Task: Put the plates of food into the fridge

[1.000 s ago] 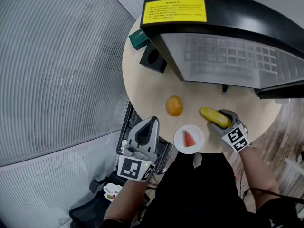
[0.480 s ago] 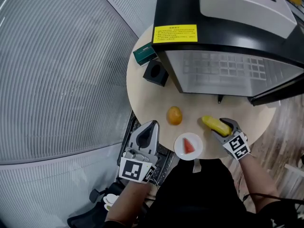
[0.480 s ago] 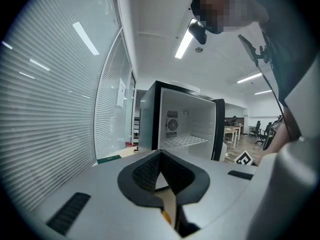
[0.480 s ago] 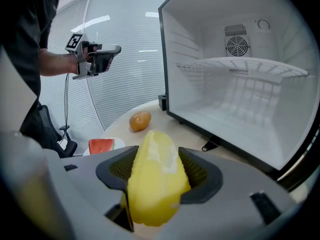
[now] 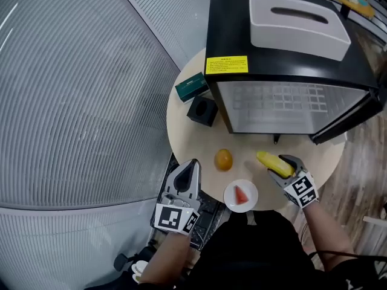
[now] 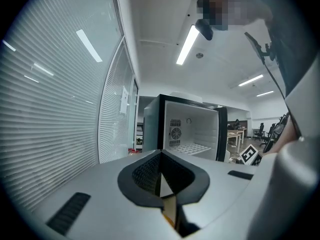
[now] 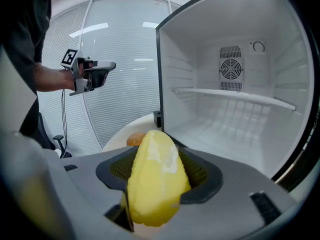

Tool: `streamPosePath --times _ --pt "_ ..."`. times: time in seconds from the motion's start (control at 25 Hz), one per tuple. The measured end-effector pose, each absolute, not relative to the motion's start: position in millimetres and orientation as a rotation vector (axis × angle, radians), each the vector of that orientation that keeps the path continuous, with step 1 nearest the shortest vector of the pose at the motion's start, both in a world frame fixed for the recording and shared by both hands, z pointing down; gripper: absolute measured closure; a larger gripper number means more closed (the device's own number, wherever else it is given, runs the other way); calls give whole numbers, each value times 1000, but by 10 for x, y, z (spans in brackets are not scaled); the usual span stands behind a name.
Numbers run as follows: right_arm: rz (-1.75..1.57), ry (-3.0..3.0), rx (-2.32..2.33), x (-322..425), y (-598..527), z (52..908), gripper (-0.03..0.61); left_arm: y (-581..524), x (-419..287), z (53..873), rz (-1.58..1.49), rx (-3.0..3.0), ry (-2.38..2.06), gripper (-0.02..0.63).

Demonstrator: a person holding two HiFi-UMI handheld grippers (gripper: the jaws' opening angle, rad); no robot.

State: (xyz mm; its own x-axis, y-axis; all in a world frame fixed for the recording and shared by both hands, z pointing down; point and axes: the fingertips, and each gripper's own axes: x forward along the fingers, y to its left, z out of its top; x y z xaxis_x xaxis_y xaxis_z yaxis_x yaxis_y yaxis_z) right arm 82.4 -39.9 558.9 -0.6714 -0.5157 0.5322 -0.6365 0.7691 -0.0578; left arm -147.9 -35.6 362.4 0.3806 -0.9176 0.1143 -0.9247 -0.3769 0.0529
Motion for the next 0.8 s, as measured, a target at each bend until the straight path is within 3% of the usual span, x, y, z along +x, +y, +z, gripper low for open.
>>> streamPosePath --times 0.8 --pt "227 -2554 1012 701 -925 4572 319 -704 -1493 2971 -53 2592 -1698 611"
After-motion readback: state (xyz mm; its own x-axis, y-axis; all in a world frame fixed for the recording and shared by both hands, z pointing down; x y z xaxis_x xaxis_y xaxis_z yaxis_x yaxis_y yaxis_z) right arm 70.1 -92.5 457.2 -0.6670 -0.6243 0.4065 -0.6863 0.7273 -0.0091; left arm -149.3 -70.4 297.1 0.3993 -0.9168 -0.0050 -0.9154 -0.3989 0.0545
